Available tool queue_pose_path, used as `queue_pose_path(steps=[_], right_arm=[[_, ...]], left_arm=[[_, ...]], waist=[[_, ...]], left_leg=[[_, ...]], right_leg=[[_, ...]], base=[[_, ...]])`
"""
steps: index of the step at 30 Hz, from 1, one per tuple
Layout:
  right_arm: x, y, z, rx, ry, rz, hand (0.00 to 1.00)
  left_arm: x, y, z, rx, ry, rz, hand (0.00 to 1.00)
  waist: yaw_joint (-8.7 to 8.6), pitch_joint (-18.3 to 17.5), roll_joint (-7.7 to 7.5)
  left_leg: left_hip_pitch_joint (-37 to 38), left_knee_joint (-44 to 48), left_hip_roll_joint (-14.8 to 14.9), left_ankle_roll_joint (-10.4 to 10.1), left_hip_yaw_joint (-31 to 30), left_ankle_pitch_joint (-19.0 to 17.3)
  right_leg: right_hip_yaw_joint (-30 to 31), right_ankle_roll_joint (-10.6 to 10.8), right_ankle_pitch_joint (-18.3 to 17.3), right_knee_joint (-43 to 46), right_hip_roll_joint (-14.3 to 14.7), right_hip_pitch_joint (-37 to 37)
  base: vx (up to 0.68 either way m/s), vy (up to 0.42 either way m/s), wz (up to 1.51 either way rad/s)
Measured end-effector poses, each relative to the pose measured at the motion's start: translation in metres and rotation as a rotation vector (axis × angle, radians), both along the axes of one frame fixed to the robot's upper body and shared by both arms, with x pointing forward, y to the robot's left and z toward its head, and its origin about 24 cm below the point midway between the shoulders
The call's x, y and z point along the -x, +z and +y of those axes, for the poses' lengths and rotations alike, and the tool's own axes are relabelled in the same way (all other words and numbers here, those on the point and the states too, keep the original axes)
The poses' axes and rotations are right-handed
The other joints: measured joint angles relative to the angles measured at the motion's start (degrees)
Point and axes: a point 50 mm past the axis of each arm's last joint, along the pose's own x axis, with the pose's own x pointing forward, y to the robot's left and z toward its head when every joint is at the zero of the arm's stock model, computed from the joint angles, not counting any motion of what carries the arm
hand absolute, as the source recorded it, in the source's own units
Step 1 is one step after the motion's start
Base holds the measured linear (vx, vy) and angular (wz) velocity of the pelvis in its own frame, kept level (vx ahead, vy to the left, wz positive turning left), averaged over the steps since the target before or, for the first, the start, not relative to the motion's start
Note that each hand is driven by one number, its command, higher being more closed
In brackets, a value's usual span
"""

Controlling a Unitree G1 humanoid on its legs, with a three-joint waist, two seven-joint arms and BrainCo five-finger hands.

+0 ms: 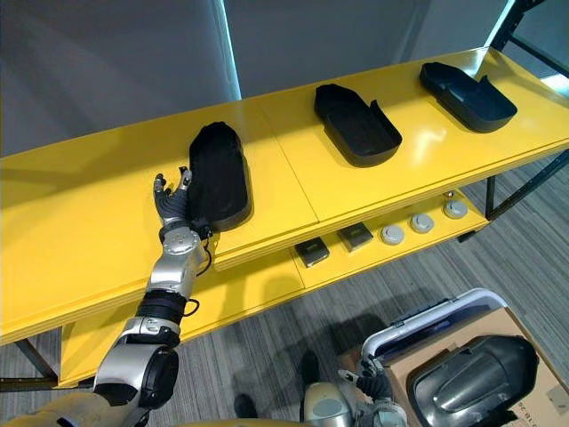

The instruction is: Walk over and take plastic housings, then place them on the shelf

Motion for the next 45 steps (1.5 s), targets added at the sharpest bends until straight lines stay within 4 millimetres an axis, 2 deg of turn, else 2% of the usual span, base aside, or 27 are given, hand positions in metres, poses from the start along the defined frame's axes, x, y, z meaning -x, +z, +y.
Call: queue_pose_path(steps=[5,7,10,11,16,18,23,32,41,45], right_arm=[[-0.001,0.000,-0.002,0.009,0.001,0.001,0.00],[0.000,0.000,-0.004,0.013,0.001,0.006,0.00],[0.004,-0.002,-0.007,0.016,-0.002,0.025,0.00],[0.006,-0.004,-0.007,0.013,-0.010,0.032,0.00],[0.011,-0.006,-0.009,-0.006,-0.034,0.047,0.00],[0.014,-0.008,-0.009,-0.021,-0.042,0.058,0.00],[0.014,-0.009,-0.009,-0.022,-0.037,0.062,0.00],[0.009,-0.007,-0.007,-0.019,-0.012,0.047,0.00],[0.004,-0.007,-0.004,-0.023,0.001,0.037,0.00],[0.002,-0.006,-0.001,-0.023,0.021,0.032,0.00]], left_arm=[[0.004,0.017,-0.017,0.008,-0.043,-0.098,0.00],[0.012,0.028,-0.031,-0.009,-0.098,-0.172,0.00],[0.027,0.034,-0.047,-0.095,-0.181,-0.233,0.00],[0.034,0.033,-0.053,-0.142,-0.221,-0.249,1.00],[0.063,0.017,-0.061,-0.345,-0.339,-0.235,1.00],[0.075,0.005,-0.064,-0.463,-0.393,-0.197,1.00],[0.090,-0.018,-0.060,-0.606,-0.437,-0.102,1.00],[0.091,-0.027,-0.072,-0.694,-0.504,-0.074,1.00],[0.077,-0.033,-0.079,-0.774,-0.541,-0.037,1.00],[0.067,-0.032,-0.079,-0.832,-0.537,-0.022,1.00]], waist=[[0.15,0.13,0.22],[0.17,0.34,0.60],[0.17,0.35,1.16],[0.23,0.34,1.35],[0.75,0.26,1.88],[1.76,0.23,1.91],[2.15,0.22,1.91],[1.86,-0.24,1.81],[1.80,-1.03,0.71],[1.65,-1.05,0.69]], left_leg=[[-0.10,-0.21,-0.09,-0.25,-1.08,-0.27],[-0.09,-0.47,-0.12,-0.23,-1.38,-0.25],[-0.08,-0.75,-0.14,-0.22,-1.67,-0.22],[-0.09,-0.79,-0.14,-0.21,-1.77,-0.22],[0.01,-0.65,-0.09,0.13,-2.05,0.00],[-0.03,-0.18,0.03,0.17,-2.01,-0.07],[-0.69,0.43,0.31,0.21,-2.10,-0.23],[-1.66,0.49,0.58,-0.04,-1.89,-0.41],[-1.77,0.39,0.52,0.20,-1.17,-0.25],[-1.76,0.36,0.57,0.19,-0.92,-0.25]], right_leg=[[-0.18,0.19,-0.17,0.01,-0.06,0.05],[-0.41,0.19,-0.18,0.03,-0.06,0.06],[-0.68,0.26,-0.29,0.03,-0.05,0.06],[-0.81,0.32,-0.39,0.06,-0.05,0.07],[-1.33,0.47,-0.60,0.12,-0.07,0.39],[-1.43,0.62,-0.71,0.11,-0.04,0.62],[-1.77,0.89,-0.92,-0.08,-0.01,0.58],[-1.67,0.89,-0.88,-0.87,0.35,-0.25],[-1.19,0.38,0.21,-2.06,0.47,-0.10],[-1.01,0.35,0.29,-2.25,0.59,-0.14]], base=[[-0.04,-0.006,0.05],[-0.02,-0.007,0.04],[0.00,-0.003,0.05],[0.01,-0.003,0.06],[0.01,-0.001,0.04],[0.00,-0.002,0.02],[-0.03,-0.010,0.05],[0.00,-0.003,-0.02],[0.00,0.002,-0.01],[0.00,0.004,-0.03]])
